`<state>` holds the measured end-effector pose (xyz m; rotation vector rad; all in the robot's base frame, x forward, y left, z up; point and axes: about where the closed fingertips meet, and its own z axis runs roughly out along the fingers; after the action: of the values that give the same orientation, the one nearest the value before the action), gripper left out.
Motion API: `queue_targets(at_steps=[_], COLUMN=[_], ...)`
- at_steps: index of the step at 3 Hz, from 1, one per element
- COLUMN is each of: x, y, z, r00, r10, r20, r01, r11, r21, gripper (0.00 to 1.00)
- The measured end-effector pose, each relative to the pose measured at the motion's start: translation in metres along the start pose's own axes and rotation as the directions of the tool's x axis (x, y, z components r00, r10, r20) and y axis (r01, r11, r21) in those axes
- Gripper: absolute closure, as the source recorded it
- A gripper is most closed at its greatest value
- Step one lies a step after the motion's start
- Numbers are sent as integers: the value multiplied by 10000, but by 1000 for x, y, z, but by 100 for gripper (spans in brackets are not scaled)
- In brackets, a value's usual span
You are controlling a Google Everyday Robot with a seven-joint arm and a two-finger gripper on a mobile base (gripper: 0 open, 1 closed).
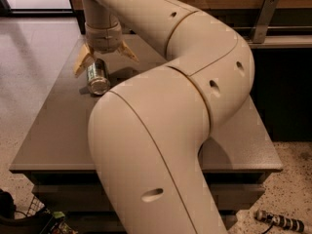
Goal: Place green can upright
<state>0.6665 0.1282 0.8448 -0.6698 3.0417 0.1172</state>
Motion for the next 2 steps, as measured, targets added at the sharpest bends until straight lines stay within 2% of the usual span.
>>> queue_targets(at_steps=[2], x=[-14], y=[-1], z=[9], r00=[9990], r10=[301], r20=[325], r01=[-293], r11=[9993], r21=[-250], gripper=[0])
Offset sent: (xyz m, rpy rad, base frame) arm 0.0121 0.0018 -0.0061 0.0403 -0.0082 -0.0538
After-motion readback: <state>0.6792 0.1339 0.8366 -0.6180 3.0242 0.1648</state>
